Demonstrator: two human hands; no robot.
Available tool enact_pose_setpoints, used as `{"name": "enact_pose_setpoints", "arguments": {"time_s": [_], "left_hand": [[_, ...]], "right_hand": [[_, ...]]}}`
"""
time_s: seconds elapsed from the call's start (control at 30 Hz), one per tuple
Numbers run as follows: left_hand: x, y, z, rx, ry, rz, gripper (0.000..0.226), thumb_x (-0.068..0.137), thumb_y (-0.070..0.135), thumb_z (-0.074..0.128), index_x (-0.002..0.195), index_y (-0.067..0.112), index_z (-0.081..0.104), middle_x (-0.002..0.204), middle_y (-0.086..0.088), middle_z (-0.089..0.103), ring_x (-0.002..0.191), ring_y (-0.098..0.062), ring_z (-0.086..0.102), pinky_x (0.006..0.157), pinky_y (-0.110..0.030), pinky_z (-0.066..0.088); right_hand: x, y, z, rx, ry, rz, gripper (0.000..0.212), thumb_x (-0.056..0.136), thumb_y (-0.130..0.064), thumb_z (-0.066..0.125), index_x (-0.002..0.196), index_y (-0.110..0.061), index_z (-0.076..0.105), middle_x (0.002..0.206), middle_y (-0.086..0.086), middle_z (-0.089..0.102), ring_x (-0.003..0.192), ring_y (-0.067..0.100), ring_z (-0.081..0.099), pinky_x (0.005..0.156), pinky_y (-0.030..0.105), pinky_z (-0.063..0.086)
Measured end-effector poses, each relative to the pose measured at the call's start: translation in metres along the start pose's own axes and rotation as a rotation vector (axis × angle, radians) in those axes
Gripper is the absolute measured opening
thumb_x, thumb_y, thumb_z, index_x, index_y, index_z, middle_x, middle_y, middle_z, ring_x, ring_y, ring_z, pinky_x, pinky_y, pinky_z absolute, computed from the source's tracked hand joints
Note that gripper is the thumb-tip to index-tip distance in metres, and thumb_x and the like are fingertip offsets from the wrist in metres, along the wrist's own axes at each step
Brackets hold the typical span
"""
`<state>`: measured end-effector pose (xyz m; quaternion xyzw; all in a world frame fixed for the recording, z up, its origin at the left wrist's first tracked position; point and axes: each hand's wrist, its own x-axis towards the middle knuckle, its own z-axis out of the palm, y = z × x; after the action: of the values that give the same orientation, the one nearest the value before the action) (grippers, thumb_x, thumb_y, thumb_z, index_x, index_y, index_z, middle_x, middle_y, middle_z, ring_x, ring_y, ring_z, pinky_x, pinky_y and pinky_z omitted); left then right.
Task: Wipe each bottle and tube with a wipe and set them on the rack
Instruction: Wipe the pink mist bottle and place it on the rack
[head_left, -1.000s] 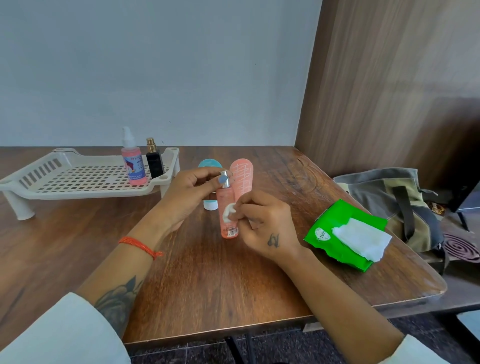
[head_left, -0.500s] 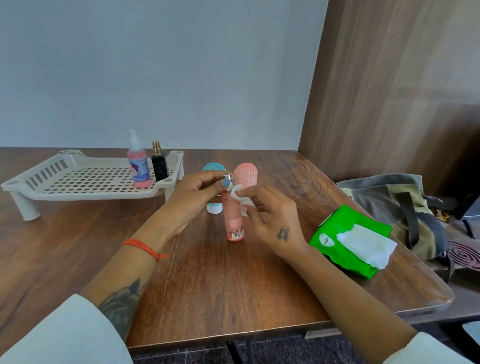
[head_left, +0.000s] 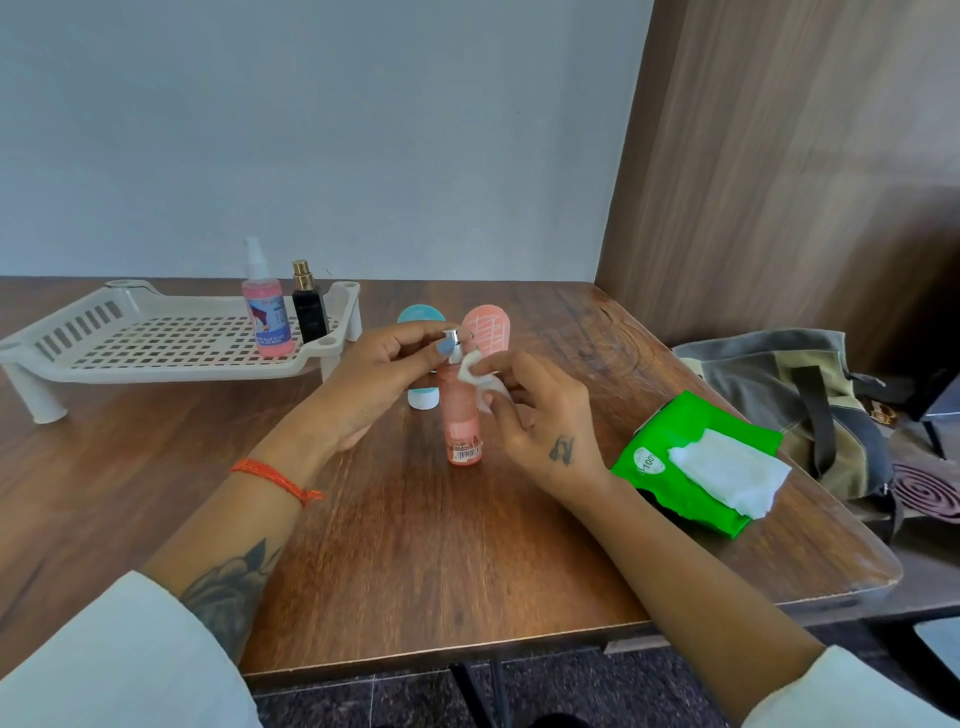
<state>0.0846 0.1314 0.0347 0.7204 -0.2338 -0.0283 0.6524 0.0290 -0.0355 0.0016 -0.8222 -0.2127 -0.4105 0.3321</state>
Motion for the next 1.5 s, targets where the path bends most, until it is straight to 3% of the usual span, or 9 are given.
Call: {"name": "enact_pose_setpoints", "arguments": {"time_s": [0.13,0.27,0.37,0.47,0.8,0.97,1.17,1.33,1.5], "left_hand": [[-0.001,0.002,0.001,-0.020,-0.017,0.006,0.028,0.091,0.015,0.055,0.117,0.011,0.064,0.113,-0.004,0.069,0.110,-0.013,0.063,0.097,-0.030,0.050],[-0.002,0.003,0.001,-0.004,0.009,0.004,0.027,0.088,0.017,0.059,0.114,0.013,0.066,0.113,-0.005,0.069,0.108,-0.014,0.063,0.094,-0.029,0.051],[-0.003,0.004,0.002,-0.005,0.031,0.026,0.027,0.085,0.016,0.062,0.111,0.012,0.067,0.107,-0.005,0.070,0.099,-0.010,0.066,0.087,-0.023,0.054],[-0.004,0.006,0.003,0.000,0.054,0.052,0.026,0.084,0.013,0.063,0.110,0.009,0.067,0.100,-0.004,0.071,0.088,-0.006,0.068,0.076,-0.017,0.055],[-0.004,0.006,0.006,0.060,0.144,0.072,0.017,0.083,0.012,0.066,0.099,0.015,0.068,0.089,0.002,0.070,0.080,-0.002,0.068,0.072,-0.016,0.055],[-0.005,0.008,0.007,0.067,0.175,0.091,0.020,0.081,0.011,0.068,0.101,0.010,0.068,0.087,0.002,0.070,0.075,0.000,0.067,0.066,-0.012,0.052],[-0.004,0.006,0.004,0.122,0.192,0.071,0.024,0.082,0.015,0.068,0.105,0.010,0.068,0.094,-0.002,0.070,0.092,-0.016,0.068,0.084,-0.030,0.056],[-0.004,0.006,0.004,0.121,0.198,0.052,0.026,0.081,0.015,0.069,0.107,0.009,0.068,0.096,-0.005,0.070,0.092,-0.018,0.068,0.087,-0.036,0.056],[-0.003,0.005,0.004,0.127,0.205,0.039,0.031,0.081,0.017,0.068,0.111,0.009,0.068,0.103,-0.007,0.070,0.097,-0.021,0.066,0.093,-0.043,0.053]], "right_hand": [[-0.003,0.003,-0.002,0.010,-0.074,0.031,0.013,0.072,-0.009,0.055,0.081,-0.010,0.065,0.079,-0.001,0.065,0.066,0.012,0.058,0.055,0.025,0.049],[-0.004,0.003,-0.003,-0.009,-0.085,0.054,0.012,0.066,-0.005,0.059,0.071,-0.010,0.068,0.070,-0.004,0.063,0.059,0.007,0.052,0.054,0.015,0.039],[-0.003,-0.001,-0.004,-0.060,0.072,-0.031,0.013,0.076,-0.004,0.061,0.085,-0.008,0.070,0.084,0.002,0.068,0.072,0.010,0.060,0.061,0.016,0.046],[-0.004,-0.002,-0.003,-0.117,0.055,-0.136,0.021,0.079,-0.003,0.062,0.097,-0.008,0.072,0.095,0.007,0.067,0.085,0.015,0.062,0.070,0.021,0.051],[-0.006,0.001,-0.005,-0.134,-0.206,-0.111,0.014,0.069,-0.017,0.063,0.071,-0.017,0.076,0.066,-0.002,0.060,0.055,0.013,0.055,0.048,0.021,0.042],[-0.005,-0.004,-0.006,-0.148,0.001,-0.153,0.023,0.077,-0.007,0.061,0.096,-0.010,0.074,0.083,0.007,0.063,0.071,0.016,0.057,0.059,0.021,0.046],[-0.007,-0.009,0.001,-0.258,-0.224,-0.184,0.022,0.073,-0.011,0.059,0.084,-0.020,0.077,0.077,-0.002,0.061,0.068,0.015,0.056,0.055,0.022,0.043],[-0.006,-0.012,-0.004,-0.324,-0.439,-0.108,0.017,0.064,-0.013,0.074,0.075,-0.025,0.077,0.070,-0.004,0.061,0.061,0.015,0.058,0.048,0.014,0.027],[-0.005,-0.011,-0.007,-0.366,-0.418,0.036,0.013,0.068,-0.014,0.071,0.076,-0.020,0.078,0.073,-0.001,0.065,0.061,0.018,0.061,0.050,0.010,0.020]]}}
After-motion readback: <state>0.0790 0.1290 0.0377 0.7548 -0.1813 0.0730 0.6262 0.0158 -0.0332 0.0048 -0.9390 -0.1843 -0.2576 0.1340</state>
